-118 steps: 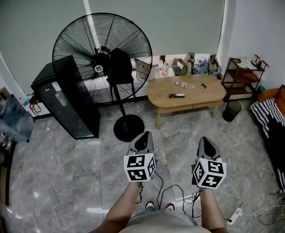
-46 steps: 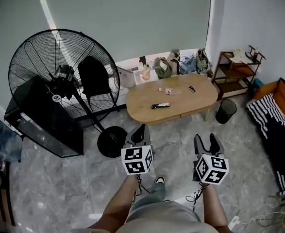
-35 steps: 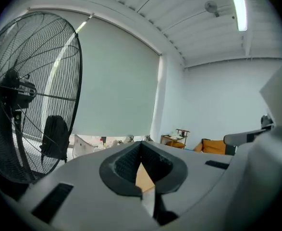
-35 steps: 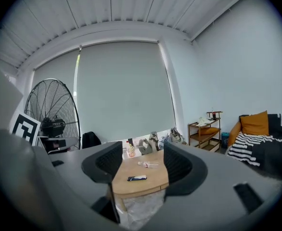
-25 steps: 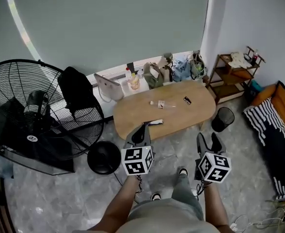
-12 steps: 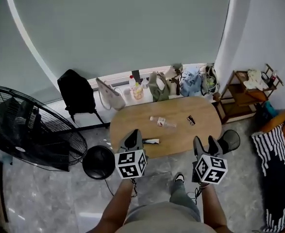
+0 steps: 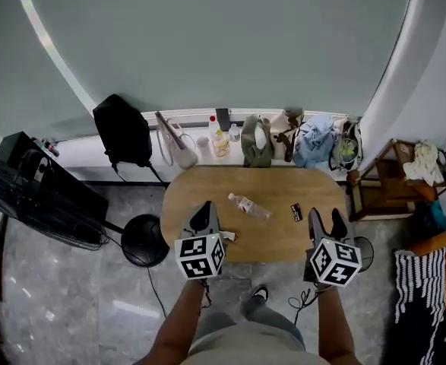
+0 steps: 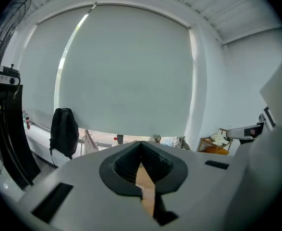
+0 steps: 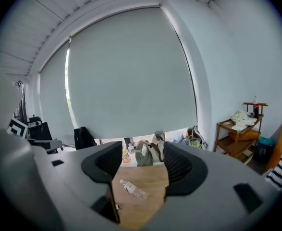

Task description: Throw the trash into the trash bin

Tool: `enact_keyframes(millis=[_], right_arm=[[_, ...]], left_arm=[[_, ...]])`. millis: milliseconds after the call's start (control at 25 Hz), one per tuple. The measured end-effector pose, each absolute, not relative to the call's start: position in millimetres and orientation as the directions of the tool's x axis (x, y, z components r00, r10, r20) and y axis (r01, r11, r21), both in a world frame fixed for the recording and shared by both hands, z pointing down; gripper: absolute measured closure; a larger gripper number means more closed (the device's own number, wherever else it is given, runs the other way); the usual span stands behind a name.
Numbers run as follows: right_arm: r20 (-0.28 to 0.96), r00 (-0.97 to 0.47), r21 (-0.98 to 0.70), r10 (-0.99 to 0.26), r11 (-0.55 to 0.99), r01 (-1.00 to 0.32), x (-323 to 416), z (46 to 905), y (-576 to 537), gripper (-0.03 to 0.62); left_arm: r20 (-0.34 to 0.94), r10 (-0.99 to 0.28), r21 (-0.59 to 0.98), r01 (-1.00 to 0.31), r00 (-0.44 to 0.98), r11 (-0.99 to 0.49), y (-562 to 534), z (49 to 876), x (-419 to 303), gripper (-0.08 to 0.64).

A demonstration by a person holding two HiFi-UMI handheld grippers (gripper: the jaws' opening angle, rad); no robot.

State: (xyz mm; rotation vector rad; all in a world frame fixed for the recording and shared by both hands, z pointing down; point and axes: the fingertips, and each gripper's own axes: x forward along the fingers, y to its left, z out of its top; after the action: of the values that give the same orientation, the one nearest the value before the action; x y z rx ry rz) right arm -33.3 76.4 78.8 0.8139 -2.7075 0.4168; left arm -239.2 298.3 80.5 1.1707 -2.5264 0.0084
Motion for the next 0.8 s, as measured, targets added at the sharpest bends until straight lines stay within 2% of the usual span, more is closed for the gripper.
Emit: enact_keyframes(millis=[280,640,800], right_arm=[[0.377,-0.81,-0.181,-0.448,0.822,-0.539,-71.8,106.9,35.7,0.316],[0.425,-0.824,-0.15,-0.375,0.868,-0.473,-120.3,125.4,47.0,0.316],[0.442,-0.843,-0.171,-0.305,0.894,-0.414,-152.3,141.2,64.8,0.316]], left_arm=[[0.366,-0.679,0.118,-0.692,-0.637,0.713,280.2,103.6,-264.5,0.549],[0.389,-0.647,0.132,-0.655,-0.656,0.744,285.7,121.4,-297.2,0.549],[0.424,-0.599,0.126,-0.61,-0.68,0.782,305.3,141.8,-310.2,0.549]])
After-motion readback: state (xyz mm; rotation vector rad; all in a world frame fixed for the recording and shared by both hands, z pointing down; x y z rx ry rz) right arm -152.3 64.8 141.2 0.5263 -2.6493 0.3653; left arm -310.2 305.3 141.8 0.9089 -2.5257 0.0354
